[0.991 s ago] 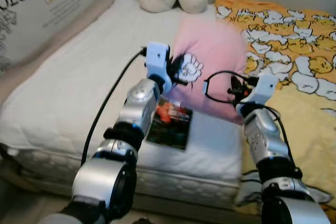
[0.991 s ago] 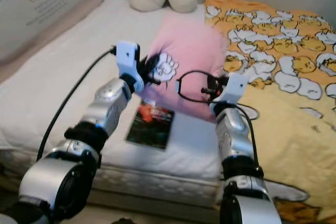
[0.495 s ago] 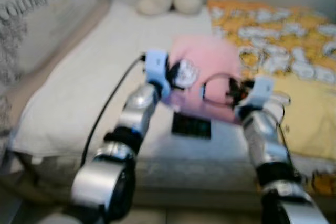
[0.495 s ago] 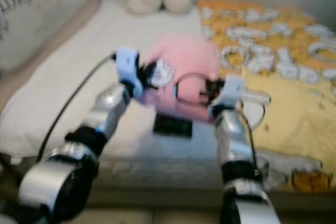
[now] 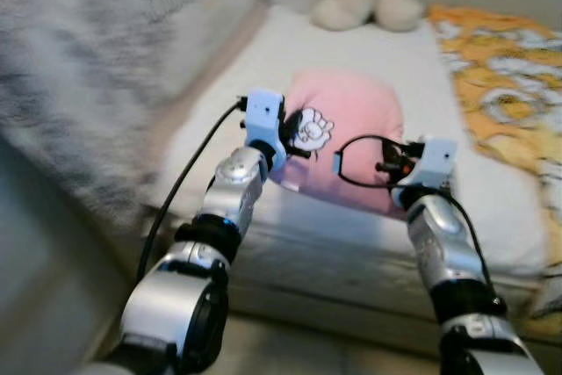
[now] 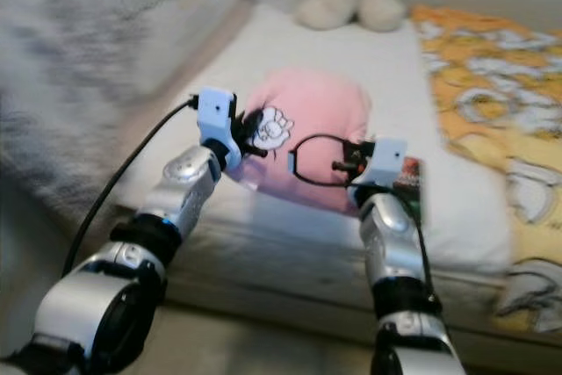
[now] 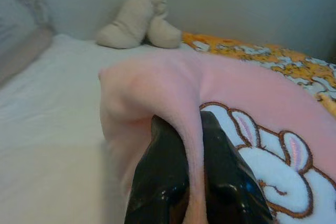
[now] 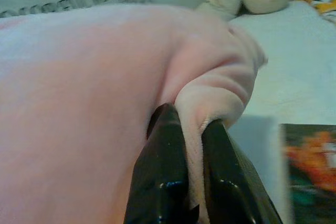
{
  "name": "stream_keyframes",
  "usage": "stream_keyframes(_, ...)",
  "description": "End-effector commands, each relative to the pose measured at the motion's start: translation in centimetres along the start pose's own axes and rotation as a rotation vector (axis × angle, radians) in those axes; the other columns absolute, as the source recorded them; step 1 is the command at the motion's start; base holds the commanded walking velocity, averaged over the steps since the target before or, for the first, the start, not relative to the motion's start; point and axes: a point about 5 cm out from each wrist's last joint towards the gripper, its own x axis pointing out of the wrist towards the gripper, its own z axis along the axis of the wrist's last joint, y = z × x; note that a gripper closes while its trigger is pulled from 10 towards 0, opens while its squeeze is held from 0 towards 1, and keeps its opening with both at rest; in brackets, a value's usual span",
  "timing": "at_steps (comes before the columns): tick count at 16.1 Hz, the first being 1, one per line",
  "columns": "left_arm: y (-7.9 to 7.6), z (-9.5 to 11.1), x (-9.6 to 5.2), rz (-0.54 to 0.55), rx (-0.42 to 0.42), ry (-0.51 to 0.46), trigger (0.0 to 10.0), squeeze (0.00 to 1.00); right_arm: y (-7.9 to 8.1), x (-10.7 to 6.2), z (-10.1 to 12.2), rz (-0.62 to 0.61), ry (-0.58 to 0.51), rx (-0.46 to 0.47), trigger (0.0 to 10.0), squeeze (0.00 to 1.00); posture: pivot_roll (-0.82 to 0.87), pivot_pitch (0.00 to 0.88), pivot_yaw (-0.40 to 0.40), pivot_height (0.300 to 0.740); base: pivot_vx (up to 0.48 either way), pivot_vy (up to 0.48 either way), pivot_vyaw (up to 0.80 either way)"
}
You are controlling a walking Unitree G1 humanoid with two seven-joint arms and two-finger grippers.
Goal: Clean up the room
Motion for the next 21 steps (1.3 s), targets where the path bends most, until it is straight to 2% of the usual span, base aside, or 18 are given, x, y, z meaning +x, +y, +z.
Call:
stream_keyframes(1,0.9,1.4,0.1,0.07,0.068,-0.053,10.0,0.0,0.8,0.5,0.6,0.022,-0.013,-0.004,10.0,0.0,0.12,0.0,0.008,0.74,0.0,0.33,0.44)
stream_keyframes(6,1.0,0.6,0.0,0.087,0.058,-0.01,10.0,0.0,0.4,0.4,0.1,-0.004,0.019,-0.012,10.0,0.0,0.12,0.0,0.005,0.74,0.35,0.0,0.0)
stream_keyframes(13,1.4,0.7,0.0,0.082,0.045,-0.018,10.0,0.0,0.1,0.3,0.1,-0.03,0.018,-0.039,10.0,0.0,0.11,0.0,0.005,0.74,0.48,0.0,0.0)
stream_keyframes(17,0.9,0.6,0.2,0.074,0.037,-0.012,10.0,0.0,0.1,0.3,0.0,-0.028,0.022,-0.043,10.0,0.0,0.11,0.0,0.008,0.74,0.48,0.0,0.0)
stream_keyframes(19,0.3,0.2,0.3,0.058,-0.037,0.005,10.0,0.0,0.0,0.2,0.0,-0.027,0.022,-0.046,10.0,0.0,0.11,0.0,0.012,0.74,0.48,0.0,0.0)
stream_keyframes(21,-0.4,0.1,0.4,0.037,-0.041,0.007,10.0,0.0,-0.4,0.1,0.1,-0.035,0.021,-0.052,10.0,0.0,0.11,0.0,0.015,0.74,0.48,0.0,0.0)
